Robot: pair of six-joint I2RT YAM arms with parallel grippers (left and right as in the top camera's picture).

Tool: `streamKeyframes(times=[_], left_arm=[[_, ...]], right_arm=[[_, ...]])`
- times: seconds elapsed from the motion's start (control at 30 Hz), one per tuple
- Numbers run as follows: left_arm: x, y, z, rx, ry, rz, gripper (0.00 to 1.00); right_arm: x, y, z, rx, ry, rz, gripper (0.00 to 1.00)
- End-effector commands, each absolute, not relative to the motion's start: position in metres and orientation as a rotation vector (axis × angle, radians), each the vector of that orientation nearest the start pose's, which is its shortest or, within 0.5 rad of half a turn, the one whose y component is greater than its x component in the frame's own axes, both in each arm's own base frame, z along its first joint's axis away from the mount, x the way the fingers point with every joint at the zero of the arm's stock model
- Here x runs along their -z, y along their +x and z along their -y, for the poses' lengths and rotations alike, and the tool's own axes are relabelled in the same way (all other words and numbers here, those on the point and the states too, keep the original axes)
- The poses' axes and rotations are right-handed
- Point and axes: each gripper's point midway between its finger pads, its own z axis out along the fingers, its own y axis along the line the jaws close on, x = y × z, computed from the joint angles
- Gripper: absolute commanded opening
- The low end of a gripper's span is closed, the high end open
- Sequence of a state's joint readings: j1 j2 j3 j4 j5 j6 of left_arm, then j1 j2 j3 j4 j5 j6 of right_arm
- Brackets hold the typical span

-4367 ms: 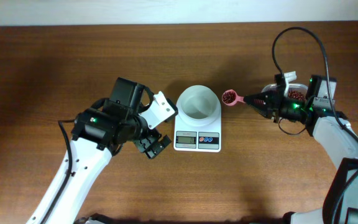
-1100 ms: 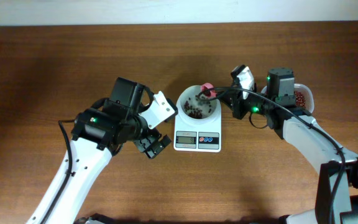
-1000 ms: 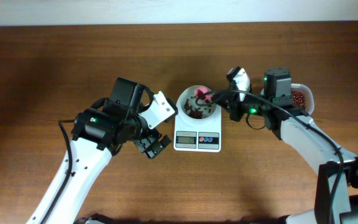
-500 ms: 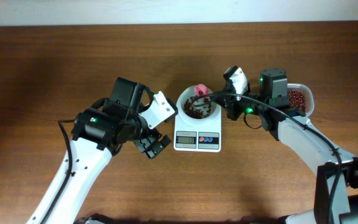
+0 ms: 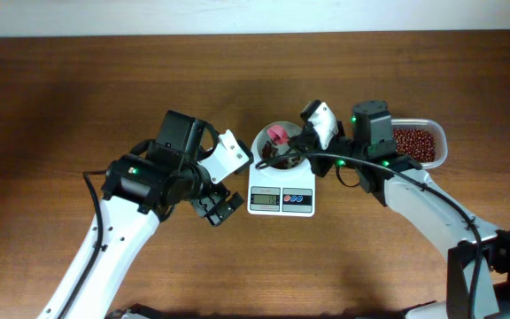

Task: Scoop and weigh 50g on scale
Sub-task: 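Carry the empty scoop back to the bean tub with the right gripper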

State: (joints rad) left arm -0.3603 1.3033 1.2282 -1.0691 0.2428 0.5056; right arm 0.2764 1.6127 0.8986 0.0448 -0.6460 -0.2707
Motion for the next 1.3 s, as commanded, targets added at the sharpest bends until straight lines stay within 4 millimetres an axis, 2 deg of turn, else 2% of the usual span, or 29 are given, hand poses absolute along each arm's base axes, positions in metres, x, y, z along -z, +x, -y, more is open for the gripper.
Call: streamKeyframes(times=[0.0, 0.17, 0.3, 0.47, 0.73, 0.8, 0.97, 1.13, 1.27], left_arm=[[-0.191, 0.265, 0.142, 0.272, 1.201, -2.396, 0.99], [-0.191, 0.265, 0.142, 0.272, 1.201, -2.396, 0.99], [-0.191, 0.265, 0.142, 0.272, 1.201, -2.396, 0.99], [-0.191, 0.265, 0.142, 0.272, 1.201, -2.396, 0.99], [-0.191, 0.265, 0.142, 0.272, 1.201, -2.396, 0.99], [-0.191, 0.265, 0.142, 0.272, 1.201, -2.396, 0.99], [-0.191, 0.265, 0.142, 0.272, 1.201, -2.396, 0.99], [-0.191, 0.265, 0.142, 0.272, 1.201, -2.396, 0.99], [-0.191, 0.265, 0.142, 0.272, 1.201, -2.396, 0.99]], right_arm=[[-0.142, 0.383, -0.209, -0.604, -0.917, -1.953, 0.04], [-0.156, 0.387, -0.201, -0.496, -0.892, -1.942, 0.04], [-0.148, 0.38, -0.199, -0.478, -0.895, -1.998, 0.04], [-0.15, 0.38, -0.2, -0.482, -0.896, -1.99, 0.04], [-0.197, 0.375, -0.194, -0.435, -0.869, -1.884, 0.04], [-0.199, 0.38, -0.18, -0.336, -0.819, -1.91, 0.04], [-0.196, 0.392, -0.13, -0.023, -0.66, -2.013, 0.04], [-0.22, 0.389, -0.118, 0.041, -0.601, -1.969, 0.04], [-0.221, 0.393, -0.079, 0.185, -0.391, -2.026, 0.04]])
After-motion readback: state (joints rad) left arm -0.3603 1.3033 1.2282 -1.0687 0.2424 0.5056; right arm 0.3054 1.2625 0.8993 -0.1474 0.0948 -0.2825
